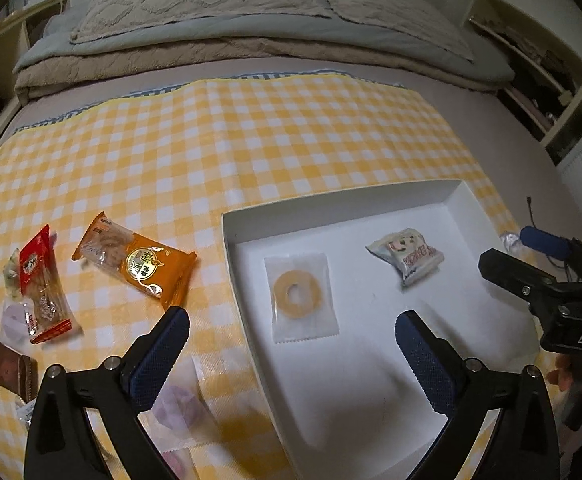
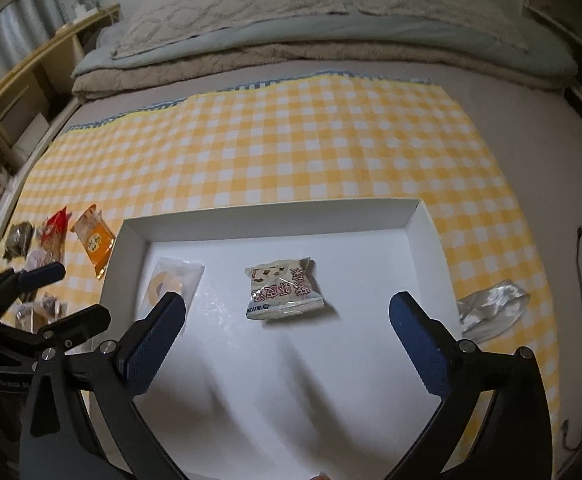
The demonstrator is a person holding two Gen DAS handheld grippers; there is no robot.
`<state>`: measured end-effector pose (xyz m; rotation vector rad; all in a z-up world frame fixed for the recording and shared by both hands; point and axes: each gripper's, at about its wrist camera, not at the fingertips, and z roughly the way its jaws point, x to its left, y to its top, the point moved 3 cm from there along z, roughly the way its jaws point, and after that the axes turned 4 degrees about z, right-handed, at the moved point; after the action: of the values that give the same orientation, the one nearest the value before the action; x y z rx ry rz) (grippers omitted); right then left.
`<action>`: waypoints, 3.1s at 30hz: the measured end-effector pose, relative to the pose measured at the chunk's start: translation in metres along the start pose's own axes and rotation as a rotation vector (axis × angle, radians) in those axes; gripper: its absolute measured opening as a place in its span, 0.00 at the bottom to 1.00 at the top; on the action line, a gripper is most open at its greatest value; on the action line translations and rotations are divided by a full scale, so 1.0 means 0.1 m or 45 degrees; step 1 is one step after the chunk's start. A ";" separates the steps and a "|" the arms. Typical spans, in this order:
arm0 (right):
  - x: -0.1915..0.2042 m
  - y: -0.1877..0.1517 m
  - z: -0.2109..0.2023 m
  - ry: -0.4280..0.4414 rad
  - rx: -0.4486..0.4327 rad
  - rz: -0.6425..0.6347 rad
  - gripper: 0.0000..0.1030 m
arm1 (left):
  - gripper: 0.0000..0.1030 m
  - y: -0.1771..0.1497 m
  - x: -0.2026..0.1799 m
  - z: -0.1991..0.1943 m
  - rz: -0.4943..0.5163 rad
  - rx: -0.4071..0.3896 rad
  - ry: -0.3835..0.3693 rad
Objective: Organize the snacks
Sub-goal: 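Raise both tools away from the tray toward the snacks, then grasp the white-wrapped pastry with the left tool while the right tool grasps the pink candy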
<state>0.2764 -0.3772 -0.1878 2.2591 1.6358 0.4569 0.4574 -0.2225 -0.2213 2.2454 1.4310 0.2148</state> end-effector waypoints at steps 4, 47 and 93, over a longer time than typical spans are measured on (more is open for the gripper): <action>-0.01 -0.06 -0.06 -0.015 0.007 0.011 1.00 | 1.00 -0.06 -0.03 -0.13 0.015 -0.008 0.012; 0.96 -0.33 -0.89 0.142 -0.200 -0.110 1.00 | 1.00 -1.23 0.99 -2.40 -0.067 -0.350 0.233; 2.63 -1.33 0.79 0.232 0.400 -0.120 0.76 | 0.97 -1.26 1.96 -0.31 -0.613 0.395 0.185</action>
<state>0.2747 -0.0920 -0.2967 2.4041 2.0207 0.4167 0.4303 0.0050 -0.2752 2.0598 2.1573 -0.0049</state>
